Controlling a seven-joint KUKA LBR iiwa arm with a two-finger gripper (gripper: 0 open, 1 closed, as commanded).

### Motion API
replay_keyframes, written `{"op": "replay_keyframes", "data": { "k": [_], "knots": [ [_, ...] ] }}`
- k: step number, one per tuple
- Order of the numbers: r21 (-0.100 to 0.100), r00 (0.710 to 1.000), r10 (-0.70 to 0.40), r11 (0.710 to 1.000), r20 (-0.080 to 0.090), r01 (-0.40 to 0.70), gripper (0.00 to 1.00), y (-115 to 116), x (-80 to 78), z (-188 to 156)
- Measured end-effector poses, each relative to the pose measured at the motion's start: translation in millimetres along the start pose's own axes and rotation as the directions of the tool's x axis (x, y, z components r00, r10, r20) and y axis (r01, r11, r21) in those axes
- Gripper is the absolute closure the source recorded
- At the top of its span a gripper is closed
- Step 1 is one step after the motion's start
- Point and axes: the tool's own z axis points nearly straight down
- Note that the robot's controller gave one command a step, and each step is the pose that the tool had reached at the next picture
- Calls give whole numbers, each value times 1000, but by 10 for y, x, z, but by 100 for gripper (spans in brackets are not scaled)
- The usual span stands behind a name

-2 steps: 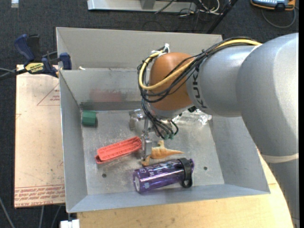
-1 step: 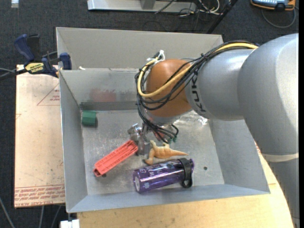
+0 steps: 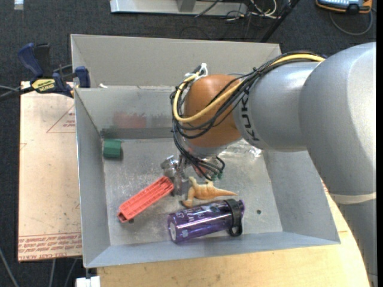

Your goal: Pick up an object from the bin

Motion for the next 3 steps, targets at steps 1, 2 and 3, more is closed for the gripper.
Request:
{"op": "replay_keyframes", "data": {
  "k": [1,2,3],
  "knots": [
    [-1,1000,0,1000,-2,0,100,1,6,-17],
    [2,997,-78,997,7,78,100,-158,-16,-395],
    [-1,997,-71,997,1,71,0,-390,126,-450]
  ]
}}
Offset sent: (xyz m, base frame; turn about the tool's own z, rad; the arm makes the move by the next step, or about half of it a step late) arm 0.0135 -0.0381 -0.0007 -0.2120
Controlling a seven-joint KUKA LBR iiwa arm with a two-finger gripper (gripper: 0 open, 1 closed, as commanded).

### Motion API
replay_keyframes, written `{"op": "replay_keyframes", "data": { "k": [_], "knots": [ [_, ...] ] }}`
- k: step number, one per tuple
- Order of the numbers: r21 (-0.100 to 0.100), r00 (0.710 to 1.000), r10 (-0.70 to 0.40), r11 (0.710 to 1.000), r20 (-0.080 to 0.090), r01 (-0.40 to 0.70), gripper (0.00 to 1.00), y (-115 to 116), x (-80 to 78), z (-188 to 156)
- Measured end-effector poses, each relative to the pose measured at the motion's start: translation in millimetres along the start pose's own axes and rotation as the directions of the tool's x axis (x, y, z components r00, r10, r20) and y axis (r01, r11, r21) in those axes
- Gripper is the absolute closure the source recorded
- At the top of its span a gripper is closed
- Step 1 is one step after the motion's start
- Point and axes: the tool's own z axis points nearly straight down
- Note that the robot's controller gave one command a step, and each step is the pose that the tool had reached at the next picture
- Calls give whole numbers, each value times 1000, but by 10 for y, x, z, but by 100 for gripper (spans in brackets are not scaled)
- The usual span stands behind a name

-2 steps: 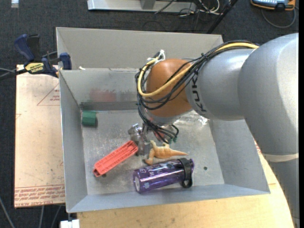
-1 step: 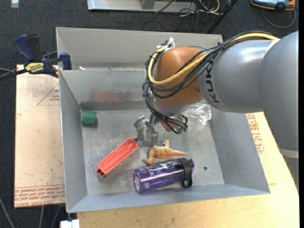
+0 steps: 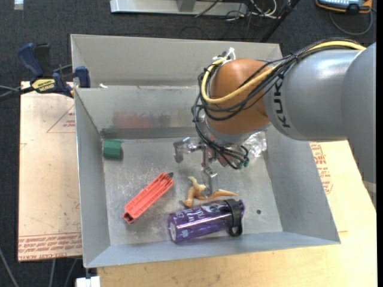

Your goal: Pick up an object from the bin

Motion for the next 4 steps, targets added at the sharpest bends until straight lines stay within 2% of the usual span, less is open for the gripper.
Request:
{"op": "replay_keyframes", "data": {
  "k": [1,2,3,4],
  "knots": [
    [-1,1000,0,1000,0,0,0,3,0,1],
    [1,999,-53,999,2,53,0,171,34,189],
    [7,985,-174,985,16,174,0,575,-29,386],
    [-1,976,-217,976,10,217,100,573,36,427]
  ]
}}
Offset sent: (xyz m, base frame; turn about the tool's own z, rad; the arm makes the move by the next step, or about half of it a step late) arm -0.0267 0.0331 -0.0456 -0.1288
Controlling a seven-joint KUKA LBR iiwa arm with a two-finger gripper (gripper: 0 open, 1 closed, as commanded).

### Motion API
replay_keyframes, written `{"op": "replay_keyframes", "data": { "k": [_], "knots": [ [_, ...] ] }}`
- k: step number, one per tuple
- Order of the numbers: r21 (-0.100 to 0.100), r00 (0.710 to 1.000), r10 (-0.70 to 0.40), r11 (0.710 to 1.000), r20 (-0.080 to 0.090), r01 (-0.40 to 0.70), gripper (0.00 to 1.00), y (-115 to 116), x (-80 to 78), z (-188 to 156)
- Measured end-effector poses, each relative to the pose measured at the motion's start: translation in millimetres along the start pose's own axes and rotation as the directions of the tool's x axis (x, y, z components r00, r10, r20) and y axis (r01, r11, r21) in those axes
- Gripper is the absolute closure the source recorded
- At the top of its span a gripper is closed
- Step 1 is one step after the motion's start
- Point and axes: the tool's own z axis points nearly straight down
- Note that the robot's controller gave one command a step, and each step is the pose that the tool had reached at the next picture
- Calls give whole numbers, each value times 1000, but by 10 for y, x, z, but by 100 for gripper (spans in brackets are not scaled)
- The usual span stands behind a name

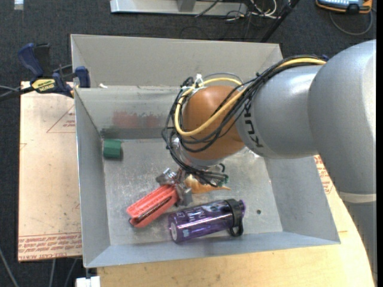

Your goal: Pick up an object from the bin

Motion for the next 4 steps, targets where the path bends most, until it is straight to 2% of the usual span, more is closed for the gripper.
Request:
{"op": "replay_keyframes", "data": {
  "k": [1,2,3,4],
  "knots": [
    [1,1000,-12,1000,2,12,100,-69,50,-4],
    [-3,1000,-2,1000,-9,2,100,-79,125,-425],
    [-1,1000,19,1000,-3,-19,100,-50,184,-1024],
    [-3,998,69,998,-10,-69,100,-65,334,-1636]
  ]
}}
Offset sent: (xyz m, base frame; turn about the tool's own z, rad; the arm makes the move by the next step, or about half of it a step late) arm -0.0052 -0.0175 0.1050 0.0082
